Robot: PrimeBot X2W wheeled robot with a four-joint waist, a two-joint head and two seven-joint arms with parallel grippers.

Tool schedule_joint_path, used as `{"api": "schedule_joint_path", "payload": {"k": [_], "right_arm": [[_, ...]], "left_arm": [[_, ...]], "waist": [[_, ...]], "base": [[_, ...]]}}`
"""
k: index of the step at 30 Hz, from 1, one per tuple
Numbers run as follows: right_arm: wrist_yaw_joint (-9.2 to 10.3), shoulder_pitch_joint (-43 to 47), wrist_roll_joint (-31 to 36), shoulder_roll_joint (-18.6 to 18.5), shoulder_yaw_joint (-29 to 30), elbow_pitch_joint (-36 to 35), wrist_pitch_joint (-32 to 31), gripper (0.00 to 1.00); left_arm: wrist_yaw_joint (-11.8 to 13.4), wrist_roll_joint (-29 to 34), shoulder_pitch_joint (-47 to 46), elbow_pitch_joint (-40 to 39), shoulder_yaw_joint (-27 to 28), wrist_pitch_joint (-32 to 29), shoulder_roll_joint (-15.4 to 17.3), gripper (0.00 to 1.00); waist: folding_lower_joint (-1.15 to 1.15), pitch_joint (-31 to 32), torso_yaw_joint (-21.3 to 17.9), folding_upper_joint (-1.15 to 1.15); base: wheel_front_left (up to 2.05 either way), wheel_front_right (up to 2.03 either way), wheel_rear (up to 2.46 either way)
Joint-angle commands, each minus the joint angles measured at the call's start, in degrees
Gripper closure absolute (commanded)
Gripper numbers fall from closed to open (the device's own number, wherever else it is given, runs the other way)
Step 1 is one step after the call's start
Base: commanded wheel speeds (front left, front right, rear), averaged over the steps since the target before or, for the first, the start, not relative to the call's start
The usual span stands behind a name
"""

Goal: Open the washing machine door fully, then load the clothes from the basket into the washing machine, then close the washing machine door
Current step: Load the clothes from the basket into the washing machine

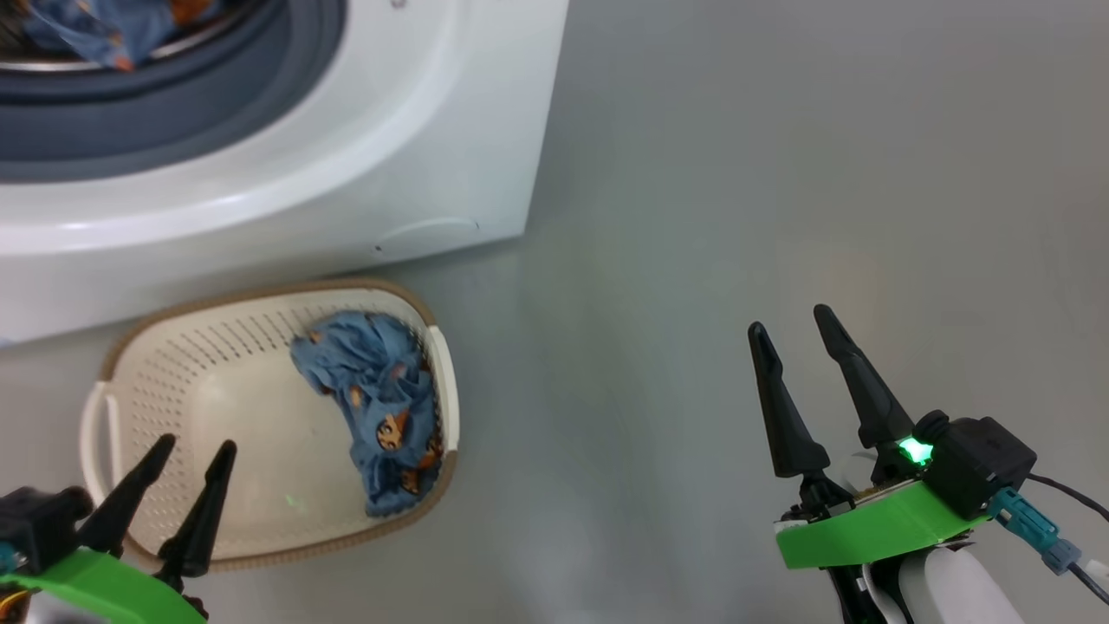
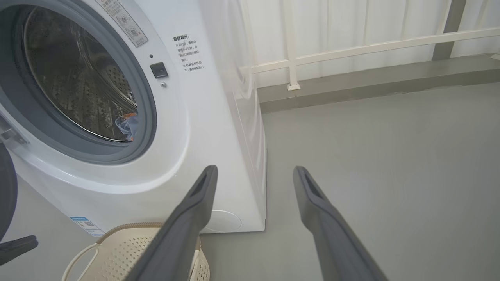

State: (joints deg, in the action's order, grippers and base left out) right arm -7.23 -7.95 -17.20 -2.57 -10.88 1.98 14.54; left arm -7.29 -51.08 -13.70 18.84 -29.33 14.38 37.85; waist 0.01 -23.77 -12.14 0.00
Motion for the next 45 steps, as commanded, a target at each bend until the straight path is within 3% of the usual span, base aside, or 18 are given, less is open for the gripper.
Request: {"api": "schedule_joint_path", "payload": {"k": [1, 9, 19, 26, 34, 45], "right_arm": [[-0.25, -0.69, -0.6, -0.31, -1.46, -2.03, 0.46, 0.0], [-0.25, -1.22, -1.44, -0.31, -2.4, -4.91, 0.46, 0.0], [-0.25, -1.87, -2.18, -0.31, -2.64, -8.22, 0.46, 0.0], [-0.25, -2.33, -2.42, -0.31, -3.74, -10.13, 0.46, 0.0], [-0.25, -2.89, -2.89, -0.31, -4.54, -11.28, 0.46, 0.0], [-0.25, -2.47, -3.33, -0.31, -6.23, -12.51, 0.46, 0.0]], "left_arm": [[-0.2, -0.91, -2.75, 0.02, 0.27, 0.59, 3.11, 0.0], [-0.2, -4.5, -10.24, 2.33, -11.59, -0.48, 7.26, 0.0], [-0.2, -10.06, -21.85, 5.14, -24.53, -2.9, 9.85, 0.0], [-0.2, -13.66, -29.16, 5.77, -30.61, -3.43, 12.11, 0.0], [-0.2, -16.51, -36.34, 5.99, -36.79, -3.69, 12.34, 0.0], [-0.2, -21.78, -41.82, 8.56, -40.66, -5.27, 12.64, 0.0]], "waist": [[-0.01, -4.79, -1.78, 0.0], [-0.01, -11.31, -2.71, 0.0], [-0.01, -19.51, -4.25, 0.0], [-0.01, -24.83, -5.62, 0.0], [-0.01, -28.89, -6.39, 0.0], [-0.01, -31.84, -8.88, 0.0]], "base": [[0.0, 0.0, 0.0], [0.0, 0.0, 0.0], [0.0, 0.0, 0.0], [0.0, 0.0, 0.0], [0.0, 0.0, 0.0], [0.0, 0.0, 0.0]]}}
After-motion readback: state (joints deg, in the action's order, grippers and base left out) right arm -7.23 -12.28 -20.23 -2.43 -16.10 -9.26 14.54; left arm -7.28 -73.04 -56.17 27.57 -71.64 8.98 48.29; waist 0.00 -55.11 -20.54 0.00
